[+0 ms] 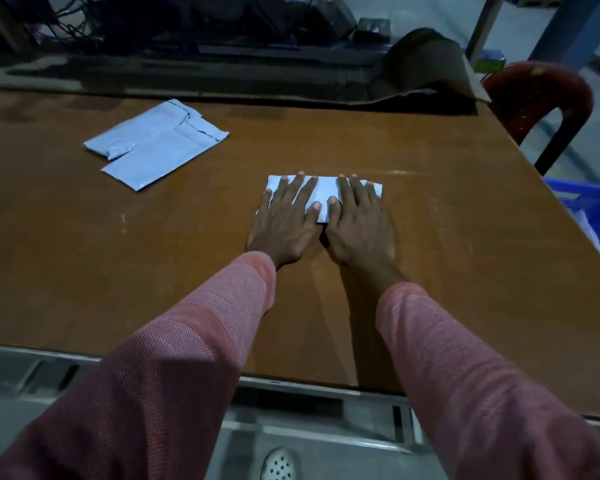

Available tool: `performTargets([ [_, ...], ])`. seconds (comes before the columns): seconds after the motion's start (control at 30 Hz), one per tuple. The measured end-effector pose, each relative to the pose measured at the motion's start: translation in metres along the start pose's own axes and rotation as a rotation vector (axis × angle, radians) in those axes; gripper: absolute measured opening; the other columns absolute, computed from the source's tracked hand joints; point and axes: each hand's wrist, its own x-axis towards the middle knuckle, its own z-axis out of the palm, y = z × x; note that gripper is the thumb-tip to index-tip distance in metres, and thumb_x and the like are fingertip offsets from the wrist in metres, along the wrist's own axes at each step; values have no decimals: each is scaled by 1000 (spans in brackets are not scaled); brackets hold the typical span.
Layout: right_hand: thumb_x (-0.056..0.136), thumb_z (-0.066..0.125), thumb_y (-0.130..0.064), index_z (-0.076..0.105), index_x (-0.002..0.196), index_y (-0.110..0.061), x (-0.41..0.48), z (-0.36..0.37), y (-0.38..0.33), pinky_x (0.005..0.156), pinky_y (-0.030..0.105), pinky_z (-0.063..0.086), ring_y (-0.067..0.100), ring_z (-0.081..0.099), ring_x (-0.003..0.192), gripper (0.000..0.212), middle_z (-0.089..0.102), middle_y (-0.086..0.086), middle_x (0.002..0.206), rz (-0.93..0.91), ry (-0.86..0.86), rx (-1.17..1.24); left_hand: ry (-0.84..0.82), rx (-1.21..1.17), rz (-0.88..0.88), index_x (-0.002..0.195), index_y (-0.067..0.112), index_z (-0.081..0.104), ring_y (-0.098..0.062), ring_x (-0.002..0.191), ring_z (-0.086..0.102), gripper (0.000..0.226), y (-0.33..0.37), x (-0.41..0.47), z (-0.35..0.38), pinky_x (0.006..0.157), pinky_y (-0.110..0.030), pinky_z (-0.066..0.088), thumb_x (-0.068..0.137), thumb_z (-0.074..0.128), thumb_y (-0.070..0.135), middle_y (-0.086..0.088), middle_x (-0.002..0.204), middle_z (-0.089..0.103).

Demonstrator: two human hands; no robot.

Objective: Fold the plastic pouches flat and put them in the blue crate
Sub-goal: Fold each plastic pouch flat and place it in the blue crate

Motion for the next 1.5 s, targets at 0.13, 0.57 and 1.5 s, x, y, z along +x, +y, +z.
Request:
performTargets([
  [0.13, 101, 12, -44, 31, 156, -14, 8, 7, 5, 122, 42, 25, 24, 30, 149, 65, 36, 8, 160, 13, -18, 20, -12, 3, 4, 162, 27, 24, -23, 157, 14, 64, -3, 6, 1, 126, -49, 15, 102, 15, 49, 0, 169, 21],
  [0.57, 106, 19, -42, 25, 159, -18, 2, -2, -1, 124, 45, 19, 26, 18, 154, 58, 27, 4, 165, -59, 9, 12, -9, 94, 41, 165, 28, 11, -26, 159, 1, 57, 2, 5, -2, 128, -49, 5, 109, 15, 40, 0, 173, 8],
  [1.5, 102, 26, -52, 28, 158, -15, 1, -9, -2, 120, 42, 27, 27, 31, 147, 67, 33, 10, 161, 53, -29, 18, -73, 52, -11, 164, 32, 9, -27, 159, 5, 60, 2, 8, -4, 126, -53, 11, 107, 13, 47, 0, 172, 10],
])
